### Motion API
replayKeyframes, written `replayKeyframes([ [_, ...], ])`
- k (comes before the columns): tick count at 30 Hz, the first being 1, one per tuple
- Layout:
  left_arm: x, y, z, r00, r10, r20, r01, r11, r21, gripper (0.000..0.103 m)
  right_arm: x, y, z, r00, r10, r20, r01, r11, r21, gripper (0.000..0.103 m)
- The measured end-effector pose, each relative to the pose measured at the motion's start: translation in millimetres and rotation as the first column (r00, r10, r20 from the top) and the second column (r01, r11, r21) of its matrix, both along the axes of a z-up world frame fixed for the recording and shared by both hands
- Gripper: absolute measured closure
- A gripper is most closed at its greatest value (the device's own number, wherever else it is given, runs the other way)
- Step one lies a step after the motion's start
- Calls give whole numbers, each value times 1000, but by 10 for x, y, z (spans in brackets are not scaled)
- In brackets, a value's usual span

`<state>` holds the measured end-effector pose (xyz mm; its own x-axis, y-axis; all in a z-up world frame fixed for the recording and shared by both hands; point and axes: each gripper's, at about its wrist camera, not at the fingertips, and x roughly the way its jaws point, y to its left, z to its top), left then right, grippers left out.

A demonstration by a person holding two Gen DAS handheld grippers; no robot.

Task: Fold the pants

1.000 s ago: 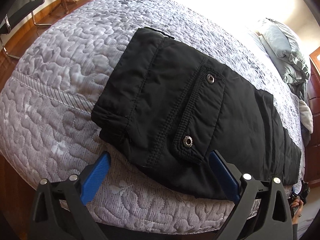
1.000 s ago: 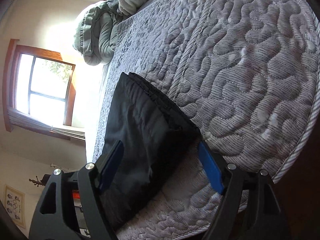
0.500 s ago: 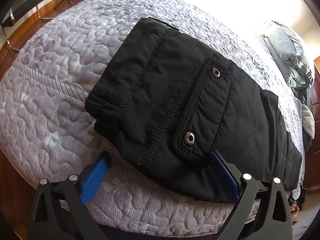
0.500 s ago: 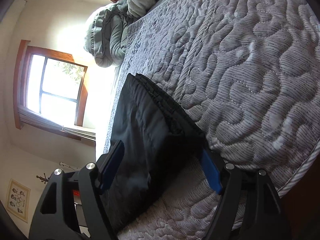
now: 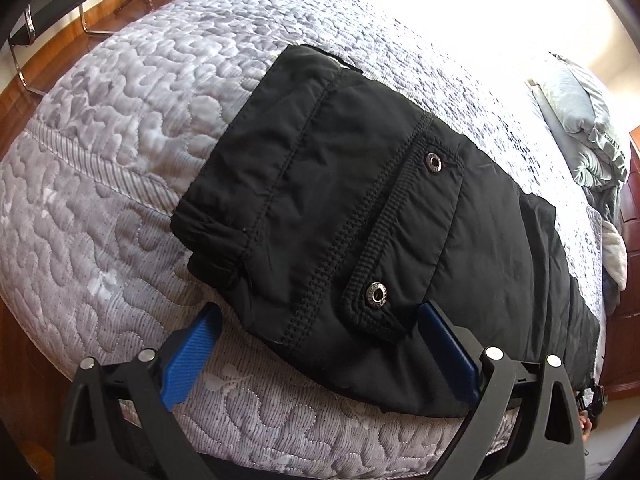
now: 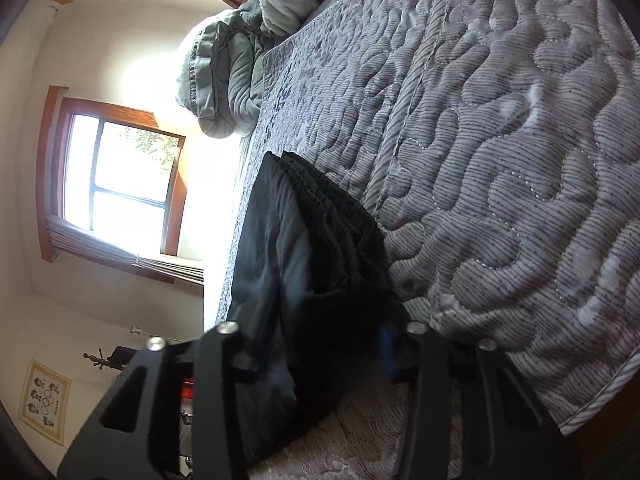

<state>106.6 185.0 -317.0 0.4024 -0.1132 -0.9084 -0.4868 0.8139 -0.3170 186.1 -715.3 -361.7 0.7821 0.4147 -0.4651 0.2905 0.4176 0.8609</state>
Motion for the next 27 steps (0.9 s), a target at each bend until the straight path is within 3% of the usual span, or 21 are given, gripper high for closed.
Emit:
replayKeyframes([
  [6,21,50,68,1000,-20,-3,20,1000,11,4,20,71,228,1000,2,6,-2,998,-56,81],
  [14,-34,99,68,1000,-8,15,8,1000,-11,4,140,324,885,998,61,25,-54,974,-220,82],
  [20,-112,100,94,999,-11,37,12,999,-31,4,227,554,1290,993,112,32,-95,940,-328,82],
  [27,-174,154,132,998,-25,51,27,999,-36,4,281,908,1746,982,182,42,-142,874,-465,82],
])
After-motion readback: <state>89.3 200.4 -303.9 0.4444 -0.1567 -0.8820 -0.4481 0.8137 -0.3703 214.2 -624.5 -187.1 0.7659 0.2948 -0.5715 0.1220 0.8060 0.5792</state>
